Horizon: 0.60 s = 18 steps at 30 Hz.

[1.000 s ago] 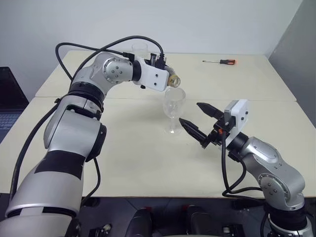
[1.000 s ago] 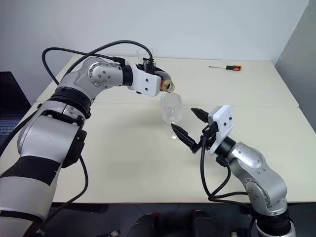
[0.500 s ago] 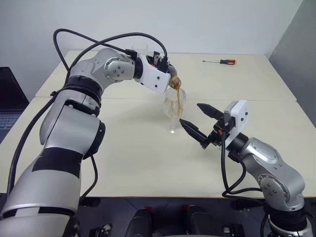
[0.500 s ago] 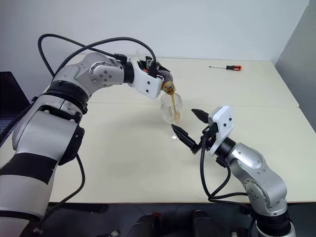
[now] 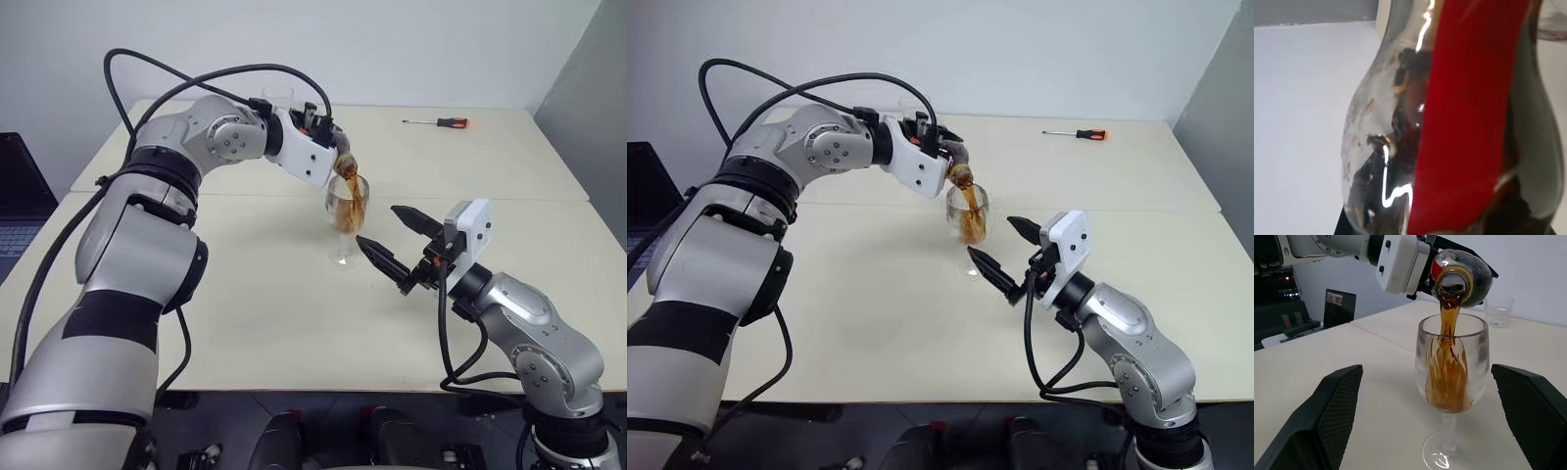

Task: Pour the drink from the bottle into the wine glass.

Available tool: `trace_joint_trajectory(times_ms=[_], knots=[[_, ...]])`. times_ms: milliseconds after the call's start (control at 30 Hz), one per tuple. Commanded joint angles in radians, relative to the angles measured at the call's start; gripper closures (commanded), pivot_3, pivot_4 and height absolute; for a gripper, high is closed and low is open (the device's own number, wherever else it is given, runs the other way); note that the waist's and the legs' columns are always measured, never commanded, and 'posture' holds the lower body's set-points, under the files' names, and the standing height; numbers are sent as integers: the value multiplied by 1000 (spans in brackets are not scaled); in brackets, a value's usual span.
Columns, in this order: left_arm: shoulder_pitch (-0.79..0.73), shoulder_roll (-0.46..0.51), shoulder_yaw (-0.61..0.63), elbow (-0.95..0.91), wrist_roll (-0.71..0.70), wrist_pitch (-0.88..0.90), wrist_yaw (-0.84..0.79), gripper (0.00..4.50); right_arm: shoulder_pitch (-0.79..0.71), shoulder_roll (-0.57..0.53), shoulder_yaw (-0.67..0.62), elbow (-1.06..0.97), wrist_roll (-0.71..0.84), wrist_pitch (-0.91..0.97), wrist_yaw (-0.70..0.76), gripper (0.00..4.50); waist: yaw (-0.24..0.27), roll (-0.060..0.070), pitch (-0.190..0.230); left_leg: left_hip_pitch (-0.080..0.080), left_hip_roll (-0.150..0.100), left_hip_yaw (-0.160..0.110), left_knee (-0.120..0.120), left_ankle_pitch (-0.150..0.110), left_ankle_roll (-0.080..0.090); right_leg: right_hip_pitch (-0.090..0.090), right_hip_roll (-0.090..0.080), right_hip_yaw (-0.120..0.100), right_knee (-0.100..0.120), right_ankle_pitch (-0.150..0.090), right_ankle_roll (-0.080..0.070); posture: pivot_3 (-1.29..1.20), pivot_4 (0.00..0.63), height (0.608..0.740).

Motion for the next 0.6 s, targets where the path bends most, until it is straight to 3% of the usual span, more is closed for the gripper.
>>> trace_joint_trajectory(times_ms=[33, 600], knots=[[-53, 19, 4, -12, -4, -8, 29, 3081, -12, 2, -4, -14, 1, -23, 10, 0, 0, 0, 0, 0, 0, 0, 0, 0, 0, 0, 0, 0, 0, 0, 0, 0, 150, 740], [-56, 28, 6, -10, -1, -9, 30, 3081, -12, 1, -8, -13, 1, -20, 15, 0, 0, 0, 0, 0, 0, 0, 0, 0, 0, 0, 0, 0, 0, 0, 0, 0, 150, 740]])
